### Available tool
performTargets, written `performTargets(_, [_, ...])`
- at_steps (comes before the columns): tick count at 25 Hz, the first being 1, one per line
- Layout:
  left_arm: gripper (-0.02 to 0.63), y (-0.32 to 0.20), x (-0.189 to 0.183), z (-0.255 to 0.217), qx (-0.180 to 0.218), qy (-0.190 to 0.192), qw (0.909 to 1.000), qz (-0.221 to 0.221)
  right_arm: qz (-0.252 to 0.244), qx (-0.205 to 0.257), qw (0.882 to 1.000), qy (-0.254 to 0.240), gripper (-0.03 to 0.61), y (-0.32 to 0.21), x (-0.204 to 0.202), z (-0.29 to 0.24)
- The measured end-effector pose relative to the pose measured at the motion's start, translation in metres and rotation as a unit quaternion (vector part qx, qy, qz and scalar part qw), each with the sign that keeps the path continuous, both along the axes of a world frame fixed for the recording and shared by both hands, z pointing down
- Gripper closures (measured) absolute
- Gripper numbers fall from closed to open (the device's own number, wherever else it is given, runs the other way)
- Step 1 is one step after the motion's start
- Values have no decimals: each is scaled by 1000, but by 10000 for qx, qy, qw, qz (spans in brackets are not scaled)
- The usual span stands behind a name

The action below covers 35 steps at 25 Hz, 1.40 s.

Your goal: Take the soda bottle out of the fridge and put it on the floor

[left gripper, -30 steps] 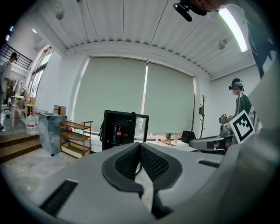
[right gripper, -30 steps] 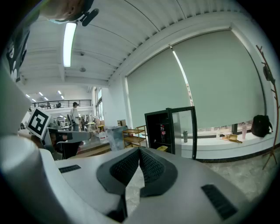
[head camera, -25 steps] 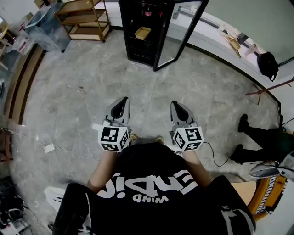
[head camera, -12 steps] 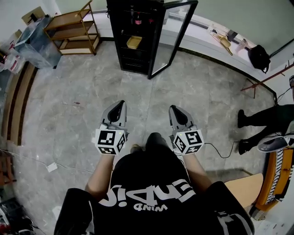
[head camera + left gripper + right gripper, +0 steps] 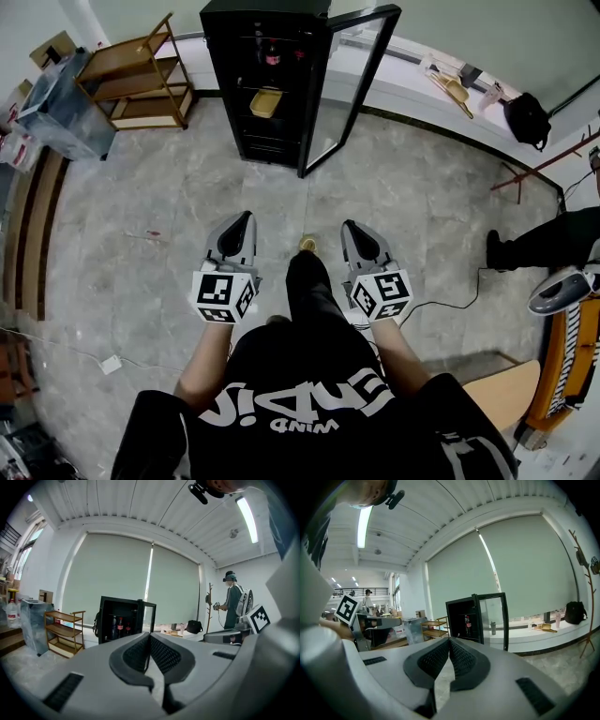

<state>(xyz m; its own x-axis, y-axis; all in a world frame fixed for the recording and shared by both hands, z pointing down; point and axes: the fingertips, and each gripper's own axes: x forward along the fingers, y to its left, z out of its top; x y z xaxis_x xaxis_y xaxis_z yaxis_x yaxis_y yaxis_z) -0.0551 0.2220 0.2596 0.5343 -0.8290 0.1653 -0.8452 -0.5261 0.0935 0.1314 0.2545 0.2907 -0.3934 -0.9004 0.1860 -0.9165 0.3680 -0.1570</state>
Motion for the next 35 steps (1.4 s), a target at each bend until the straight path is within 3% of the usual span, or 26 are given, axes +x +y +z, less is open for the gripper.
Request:
performTargets(7, [606, -93, 13, -14, 118, 11, 9999, -93, -15, -15, 10000, -43, 554, -102, 15, -5])
performTargets(17, [606, -212, 39, -27, 43, 28, 9990, -450, -534, 130, 9985, 71, 554, -236, 33, -30])
performTargets(25, [606, -271, 43, -31, 141, 94, 9978, -643, -765, 96, 9970, 1, 554, -298, 29, -28])
performTargets(35, [606, -331, 24, -22, -5, 18, 9995, -328, -679, 143, 9975, -123, 554, -348, 1, -27])
